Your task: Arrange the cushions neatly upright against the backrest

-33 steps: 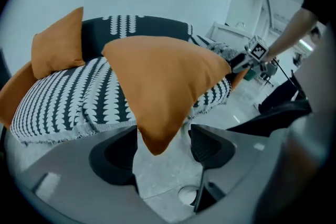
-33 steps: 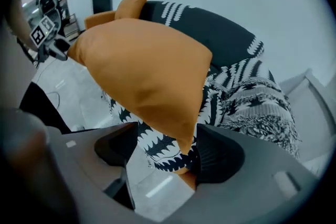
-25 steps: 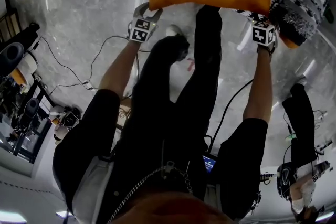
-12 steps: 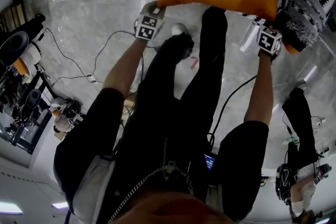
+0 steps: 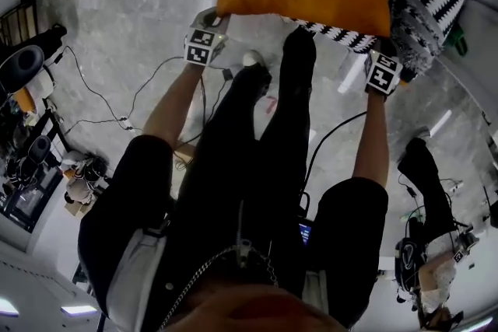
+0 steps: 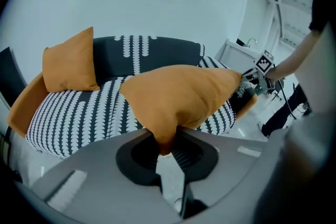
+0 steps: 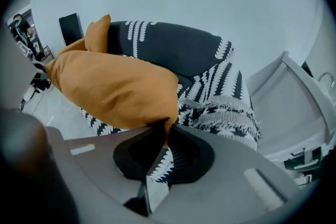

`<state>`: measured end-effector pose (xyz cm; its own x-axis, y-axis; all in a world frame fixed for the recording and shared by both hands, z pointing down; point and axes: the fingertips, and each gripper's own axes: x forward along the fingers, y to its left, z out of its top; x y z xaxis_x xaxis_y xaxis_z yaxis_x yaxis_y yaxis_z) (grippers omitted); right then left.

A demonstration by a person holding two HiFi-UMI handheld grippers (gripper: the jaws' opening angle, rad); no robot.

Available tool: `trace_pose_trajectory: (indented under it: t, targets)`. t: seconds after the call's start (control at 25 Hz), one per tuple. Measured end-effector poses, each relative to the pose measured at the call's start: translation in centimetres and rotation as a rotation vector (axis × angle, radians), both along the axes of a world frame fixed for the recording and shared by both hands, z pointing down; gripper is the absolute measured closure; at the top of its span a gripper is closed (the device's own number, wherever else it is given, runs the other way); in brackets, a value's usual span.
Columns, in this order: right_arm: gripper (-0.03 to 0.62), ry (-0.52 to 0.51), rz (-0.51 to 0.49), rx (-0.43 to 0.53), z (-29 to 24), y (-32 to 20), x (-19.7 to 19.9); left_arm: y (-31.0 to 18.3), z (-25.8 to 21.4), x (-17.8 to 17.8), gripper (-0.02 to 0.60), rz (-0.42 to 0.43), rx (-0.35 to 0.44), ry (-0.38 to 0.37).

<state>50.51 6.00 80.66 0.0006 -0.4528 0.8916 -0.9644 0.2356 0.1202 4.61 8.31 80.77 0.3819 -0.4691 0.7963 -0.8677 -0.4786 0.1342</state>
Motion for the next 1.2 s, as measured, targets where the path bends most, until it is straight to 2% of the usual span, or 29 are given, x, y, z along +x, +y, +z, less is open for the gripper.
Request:
trace_pose_trajectory:
  t: [0.12,0.28,0.44,0.52,0.68,0.92,1.04,1.2]
  targets:
    - [0.559,-0.031,-0.018,0.033,-2.1,-4.3,-0.1,-4.2,-2.1,0.0,0.532,-0.051,0.004,-0.007]
    - [0.559,-0.089,-0.035,0.029,-3.3,-5.5,1.2,-6.5,-2.8,1.3,0.534,-0.108,-0.028,-0.038]
    - [0.559,-0.128,-0.074,0.058,-6.9,-9.8,0.1,-13.2,-6.5,0.7,0.534,-0.202,0.012,-0.024]
    - [0.56,-0.143,-0.092,0.061,-8.2,-11.6,-0.6,-16.0,-7.5,0.1,0.534,-0.22,0.03,-0.032]
    - [0.56,-0.176,-0.079,0.072,-9.9,-15.4,-1.2,-22.3,-8.7,-0.6,0.534,-0.186,0.058,-0.041]
    - [0.56,-0.204,-0.028,0.043,-11.4,-20.2,-2.1,-31.8,-9.7,-0.7,0.534,-0.075,0.043,-0.033]
    - [0.559,-0.232,0.021,0.033,-11.8,-22.5,-2.5,-36.1,-9.6,-0.8,0.532,-0.026,0.005,-0.031]
    - [0.559,-0.269,0.114,0.065,-12.8,-26.8,-3.1,-40.8,-9.0,-1.2,0.532,0.033,-0.05,-0.013]
